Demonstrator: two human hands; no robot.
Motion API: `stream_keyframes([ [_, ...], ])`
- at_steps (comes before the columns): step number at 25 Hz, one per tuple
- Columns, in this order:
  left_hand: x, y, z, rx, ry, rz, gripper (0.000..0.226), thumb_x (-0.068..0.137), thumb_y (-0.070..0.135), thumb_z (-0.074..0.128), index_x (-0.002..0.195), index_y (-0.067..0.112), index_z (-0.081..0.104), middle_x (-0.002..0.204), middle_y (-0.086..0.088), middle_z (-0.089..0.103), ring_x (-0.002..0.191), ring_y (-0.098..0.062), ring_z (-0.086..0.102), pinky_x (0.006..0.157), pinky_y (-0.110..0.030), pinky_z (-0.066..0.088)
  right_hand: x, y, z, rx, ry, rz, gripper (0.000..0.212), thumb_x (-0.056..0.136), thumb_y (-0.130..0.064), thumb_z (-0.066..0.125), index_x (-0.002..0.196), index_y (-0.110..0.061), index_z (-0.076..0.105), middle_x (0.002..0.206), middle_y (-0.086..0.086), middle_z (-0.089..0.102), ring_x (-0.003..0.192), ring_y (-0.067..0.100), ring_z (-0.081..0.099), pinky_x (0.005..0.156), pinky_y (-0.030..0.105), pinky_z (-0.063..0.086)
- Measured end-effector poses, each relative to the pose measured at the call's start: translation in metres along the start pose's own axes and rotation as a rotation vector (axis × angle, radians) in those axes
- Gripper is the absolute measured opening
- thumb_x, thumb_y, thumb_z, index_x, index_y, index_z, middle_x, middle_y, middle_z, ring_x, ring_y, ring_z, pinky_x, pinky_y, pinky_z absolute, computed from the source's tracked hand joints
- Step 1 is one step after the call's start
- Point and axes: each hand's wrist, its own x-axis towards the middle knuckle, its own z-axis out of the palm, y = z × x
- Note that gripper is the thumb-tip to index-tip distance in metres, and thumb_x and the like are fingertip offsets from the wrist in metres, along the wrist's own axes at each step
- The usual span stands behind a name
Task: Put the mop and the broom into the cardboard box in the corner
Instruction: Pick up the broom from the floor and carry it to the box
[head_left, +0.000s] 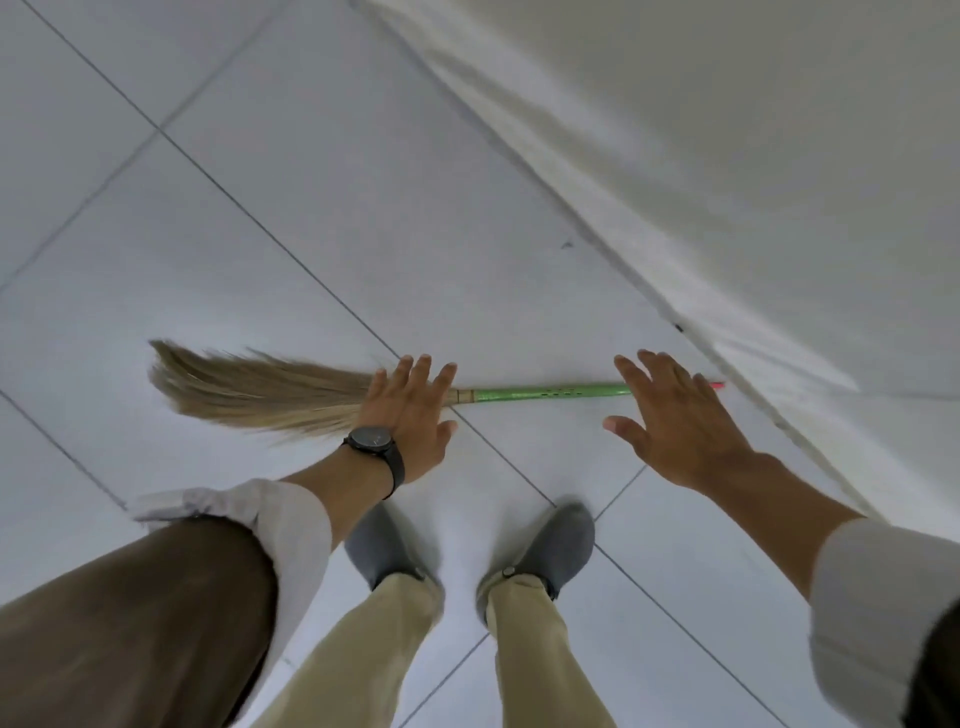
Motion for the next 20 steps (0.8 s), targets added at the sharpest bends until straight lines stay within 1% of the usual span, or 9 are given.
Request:
stream_keyframes([
  [3,0.078,0.003,0.102,-0.009,-0.008,0.019,0.070,0.096,0.046,0.046,0.156,0.024,0.016,0.164,-0.011,0.025,0.150,-0.034,0.021,0.120,-0.053,0.025,0.078,0.033,0.108,-0.037,-0.054,-0.056,0.077,0.100,-0.056,0.043,0.162,-0.021,0.014,0.170,0.014,0.020,0.158,0.034,0.018,0.124,0.059,0.027],
  [6,0.142,0.000,0.192,0.001,0.069,0.055,0.063,0.096,0.045,0.048,0.151,0.022,0.029,0.149,-0.010,0.043,0.134,-0.033,0.040,0.107,-0.051,0.040,0.146,0.055,0.198,-0.077,0.030,-0.091,0.073,0.099,-0.049,0.050,0.159,-0.016,0.026,0.165,0.018,0.030,0.152,0.038,0.030,0.121,0.061,0.031],
  [9,0.179,-0.004,0.249,0.070,0.176,0.097,0.051,0.094,0.046,0.051,0.138,0.021,0.043,0.122,-0.006,0.052,0.106,-0.030,0.048,0.090,-0.049,0.044,0.190,0.068,0.260,-0.087,0.164,-0.082,0.064,0.096,-0.042,0.059,0.148,-0.010,0.041,0.147,0.022,0.046,0.134,0.043,0.047,0.112,0.060,0.041],
  [11,0.191,-0.011,0.268,0.081,0.242,0.100,0.039,0.094,0.039,0.053,0.128,0.020,0.050,0.111,-0.006,0.052,0.096,-0.029,0.047,0.085,-0.048,0.042,0.205,0.069,0.289,-0.094,0.240,-0.078,0.050,0.095,-0.034,0.063,0.136,-0.008,0.050,0.129,0.019,0.053,0.115,0.040,0.053,0.098,0.056,0.050],
  [12,0.193,-0.013,0.271,0.070,0.264,0.111,0.034,0.095,0.035,0.053,0.124,0.019,0.052,0.109,-0.006,0.052,0.094,-0.029,0.047,0.083,-0.047,0.041,0.206,0.067,0.296,-0.102,0.283,-0.076,0.041,0.095,-0.029,0.064,0.129,-0.007,0.053,0.121,0.018,0.055,0.106,0.038,0.053,0.091,0.054,0.051],
  [14,0.184,-0.019,0.261,0.050,0.306,0.150,0.029,0.096,0.031,0.052,0.121,0.017,0.053,0.106,-0.007,0.053,0.092,-0.029,0.047,0.082,-0.045,0.042,0.197,0.058,0.290,-0.111,0.362,-0.087,0.028,0.097,-0.022,0.062,0.119,-0.007,0.056,0.111,0.016,0.057,0.096,0.035,0.052,0.083,0.050,0.050],
  [16,0.158,-0.027,0.228,0.026,0.332,0.135,0.027,0.097,0.029,0.051,0.121,0.015,0.055,0.104,-0.007,0.054,0.091,-0.029,0.047,0.084,-0.045,0.042,0.176,0.039,0.259,-0.109,0.404,-0.098,0.023,0.099,-0.024,0.057,0.116,-0.008,0.057,0.106,0.014,0.057,0.092,0.033,0.051,0.080,0.047,0.048],
  [18,0.118,-0.034,0.181,-0.021,0.374,0.091,0.026,0.098,0.026,0.053,0.120,0.014,0.056,0.103,-0.007,0.055,0.091,-0.029,0.048,0.086,-0.045,0.042,0.149,0.016,0.206,-0.119,0.443,-0.117,0.022,0.102,-0.028,0.050,0.114,-0.010,0.056,0.103,0.011,0.056,0.089,0.031,0.050,0.079,0.045,0.045],
  [20,0.053,-0.039,0.100,-0.083,0.416,0.050,0.024,0.097,0.024,0.056,0.119,0.013,0.058,0.103,-0.007,0.055,0.090,-0.029,0.048,0.086,-0.044,0.043,0.100,-0.015,0.119,-0.118,0.509,-0.159,0.023,0.105,-0.030,0.043,0.112,-0.011,0.056,0.101,0.009,0.055,0.086,0.029,0.049,0.079,0.043,0.043],
])
